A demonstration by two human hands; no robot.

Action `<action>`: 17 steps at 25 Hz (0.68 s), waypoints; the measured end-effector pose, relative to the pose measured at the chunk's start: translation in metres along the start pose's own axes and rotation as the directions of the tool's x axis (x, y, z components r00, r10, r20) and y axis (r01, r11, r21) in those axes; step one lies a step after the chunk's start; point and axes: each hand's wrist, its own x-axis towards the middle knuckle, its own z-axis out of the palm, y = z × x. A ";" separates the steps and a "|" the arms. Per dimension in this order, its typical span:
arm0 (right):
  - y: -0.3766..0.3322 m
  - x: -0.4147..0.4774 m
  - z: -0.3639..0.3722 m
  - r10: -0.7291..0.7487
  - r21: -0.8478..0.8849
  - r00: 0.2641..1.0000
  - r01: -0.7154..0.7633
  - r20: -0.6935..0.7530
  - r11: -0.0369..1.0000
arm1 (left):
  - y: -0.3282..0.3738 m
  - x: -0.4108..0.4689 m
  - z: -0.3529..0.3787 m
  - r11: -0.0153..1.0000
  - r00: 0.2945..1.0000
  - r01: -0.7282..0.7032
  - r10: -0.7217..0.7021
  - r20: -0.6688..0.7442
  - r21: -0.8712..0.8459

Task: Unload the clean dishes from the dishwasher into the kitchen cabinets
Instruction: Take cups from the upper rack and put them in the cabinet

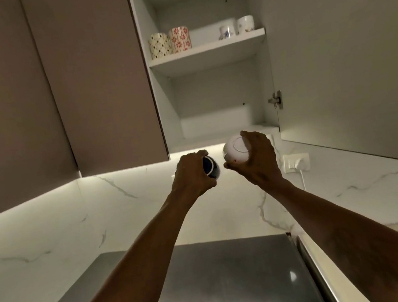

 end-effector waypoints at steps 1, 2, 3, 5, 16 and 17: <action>0.004 0.017 0.004 -0.006 -0.021 1.000 0.006 -0.018 1.000 | -0.003 0.018 0.003 1.000 1.000 -0.017 0.017 -0.011 -0.015; 0.010 0.033 0.009 -0.017 -0.048 0.999 0.015 -0.028 0.999 | -0.006 0.035 0.007 0.999 0.999 -0.036 0.035 -0.025 -0.030; 0.014 0.050 0.012 -0.020 -0.079 0.999 0.018 -0.030 0.997 | -0.007 0.051 0.010 0.997 0.998 -0.054 0.052 -0.042 -0.048; 0.028 0.085 0.021 -0.008 -0.152 0.999 0.002 -0.039 0.988 | -0.009 0.085 0.017 0.991 0.991 -0.103 0.095 -0.090 -0.090; 0.089 0.187 0.057 0.191 -0.332 0.972 -0.226 -0.136 0.916 | -0.022 0.214 0.068 0.950 0.971 -0.231 0.211 -0.112 -0.210; 0.095 0.190 0.059 0.208 -0.353 0.971 -0.236 -0.116 0.905 | -0.023 0.220 0.075 0.947 0.972 -0.229 0.209 -0.108 -0.226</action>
